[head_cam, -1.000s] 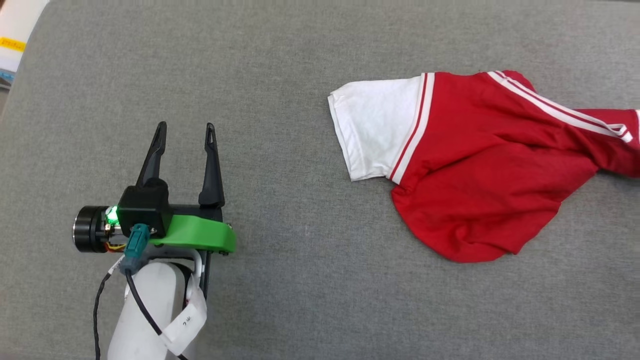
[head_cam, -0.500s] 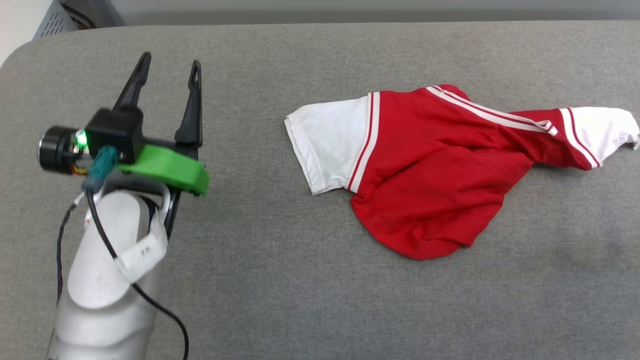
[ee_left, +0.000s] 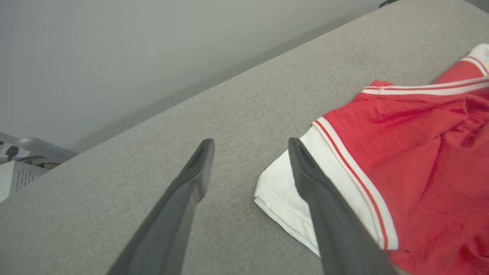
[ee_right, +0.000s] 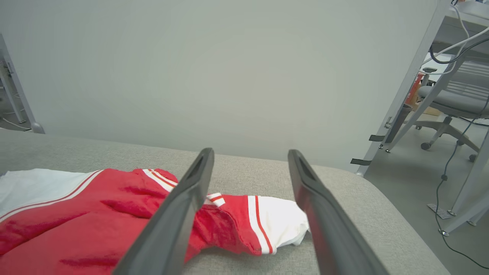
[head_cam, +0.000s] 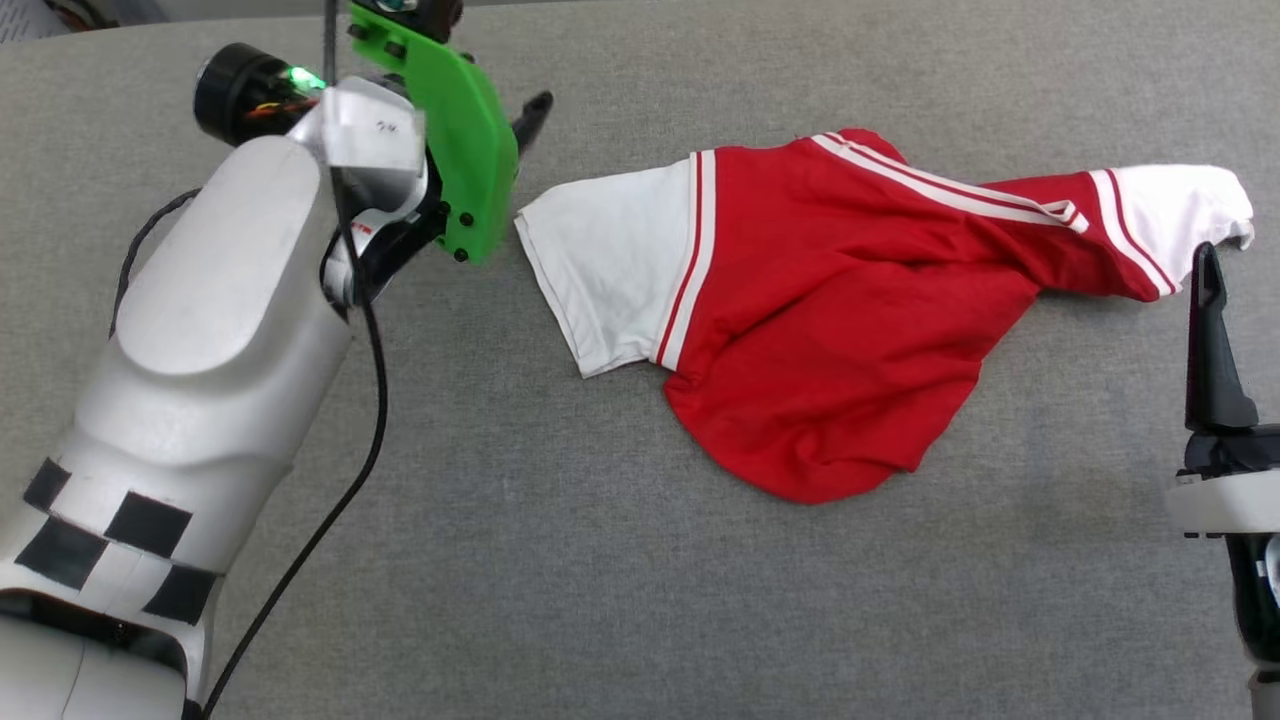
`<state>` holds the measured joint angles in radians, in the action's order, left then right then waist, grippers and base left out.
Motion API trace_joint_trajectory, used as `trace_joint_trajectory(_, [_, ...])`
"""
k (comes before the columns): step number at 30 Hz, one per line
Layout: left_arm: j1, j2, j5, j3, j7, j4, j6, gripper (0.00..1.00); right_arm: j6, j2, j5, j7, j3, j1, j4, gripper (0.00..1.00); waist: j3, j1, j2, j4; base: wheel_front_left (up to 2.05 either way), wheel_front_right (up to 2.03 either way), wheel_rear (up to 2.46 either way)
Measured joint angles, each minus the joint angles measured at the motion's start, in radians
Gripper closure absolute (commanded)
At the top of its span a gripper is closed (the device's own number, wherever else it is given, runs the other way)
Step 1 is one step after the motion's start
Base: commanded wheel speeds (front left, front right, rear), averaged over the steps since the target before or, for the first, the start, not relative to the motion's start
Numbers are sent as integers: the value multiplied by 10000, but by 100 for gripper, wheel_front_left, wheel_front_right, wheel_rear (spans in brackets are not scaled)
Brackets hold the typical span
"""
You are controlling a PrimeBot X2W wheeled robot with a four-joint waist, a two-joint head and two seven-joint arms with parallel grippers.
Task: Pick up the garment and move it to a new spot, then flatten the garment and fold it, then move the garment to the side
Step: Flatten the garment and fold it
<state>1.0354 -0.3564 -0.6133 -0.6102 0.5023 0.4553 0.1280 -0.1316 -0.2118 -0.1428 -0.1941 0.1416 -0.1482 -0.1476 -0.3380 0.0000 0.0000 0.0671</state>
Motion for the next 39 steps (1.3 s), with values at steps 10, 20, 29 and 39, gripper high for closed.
trace_joint_trajectory(10, [1075, -428, -1638, -2311, 2117, 1526, 0, 0, 0, -29, -84, -314, -514, -615, 433, 0, -975, 0, 0, 569, 0, 0, 0])
trace_joint_trajectory(20, [1428, -932, -2397, -3852, 1632, 1749, 0, 100, 0, -69, -117, -527, -502, -809, 1018, 0, -1545, 0, 0, 965, 0, 0, 0])
trace_joint_trajectory(29, [1401, -1804, -2964, -3685, -163, 2337, 13, 100, 0, -153, -194, -583, -207, -763, 918, 0, -1213, 0, 0, 526, 0, 0, 0])
trace_joint_trajectory(39, [1175, -2424, -3156, -3336, -978, 3960, -46, 100, 0, -274, -192, -585, -198, -756, 825, 0, -1255, 0, 0, 461, 0, 0, 0])
